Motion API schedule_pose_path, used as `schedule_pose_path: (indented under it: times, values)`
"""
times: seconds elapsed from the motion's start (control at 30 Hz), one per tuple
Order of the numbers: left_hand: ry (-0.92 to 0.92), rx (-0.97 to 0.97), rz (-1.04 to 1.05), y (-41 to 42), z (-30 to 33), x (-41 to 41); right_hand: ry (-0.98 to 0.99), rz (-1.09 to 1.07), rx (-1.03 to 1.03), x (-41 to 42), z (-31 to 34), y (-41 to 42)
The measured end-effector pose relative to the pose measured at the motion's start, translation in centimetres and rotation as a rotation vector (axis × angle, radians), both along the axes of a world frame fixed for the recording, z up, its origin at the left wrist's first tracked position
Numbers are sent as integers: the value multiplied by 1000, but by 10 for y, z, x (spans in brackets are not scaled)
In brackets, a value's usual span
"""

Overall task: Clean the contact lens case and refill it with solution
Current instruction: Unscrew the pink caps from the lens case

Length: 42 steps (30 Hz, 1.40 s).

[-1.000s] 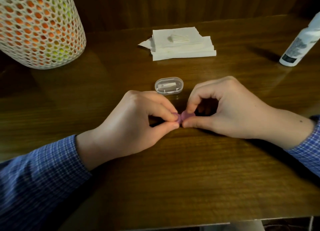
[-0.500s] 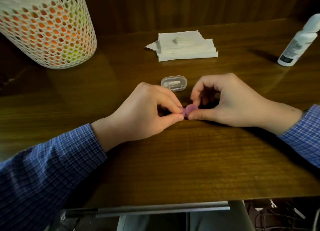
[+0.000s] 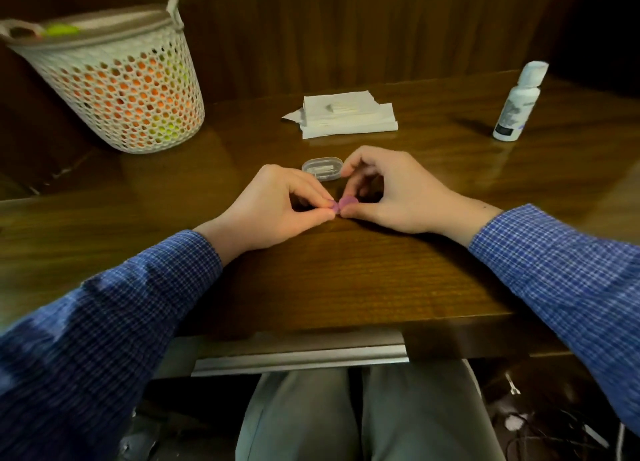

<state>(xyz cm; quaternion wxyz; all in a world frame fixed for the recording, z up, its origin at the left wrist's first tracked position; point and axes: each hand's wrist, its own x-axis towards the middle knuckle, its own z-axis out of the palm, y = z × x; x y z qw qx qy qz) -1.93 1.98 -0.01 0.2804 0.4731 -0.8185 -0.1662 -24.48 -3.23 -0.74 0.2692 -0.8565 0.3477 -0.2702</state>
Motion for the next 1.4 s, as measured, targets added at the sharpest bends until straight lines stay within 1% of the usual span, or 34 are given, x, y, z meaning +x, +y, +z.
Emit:
schedule_pose_path:
  times: [0.17, 0.3, 0.43, 0.53, 0.73, 0.87, 0.93, 1.03, 1.27, 1.4]
  values:
    - [19, 9, 41, 1, -2, 0, -22, 49, 56, -2, 0, -1]
    - [26, -12, 47, 3, -5, 0, 14, -21, -19, 1, -5, 1]
    - [36, -11, 46, 1, -5, 0, -34, -44, 0, 1, -8, -2]
    - [35, -28, 33, 1, -7, -1, -55, -27, 5, 1, -8, -4]
    - [44, -40, 2, -3, -7, 1, -34, 30, 59, -2, -4, -5]
    - [55, -36, -18, -5, -6, 1, -5, -44, 8, 2, -5, -1]
    - [55, -26, -31, -8, -5, 2, -24, -60, 21, 2, -5, -2]
    - [53, -8, -62, -12, -4, 3, -46, -44, 34, 1, -4, -4]
    - [65, 8, -126, -20, -4, 7, -22, 45, 91, -2, 2, -9]
    - [43, -15, -159, -25, -3, 6, 5, 10, 72, 0, 1, -11]
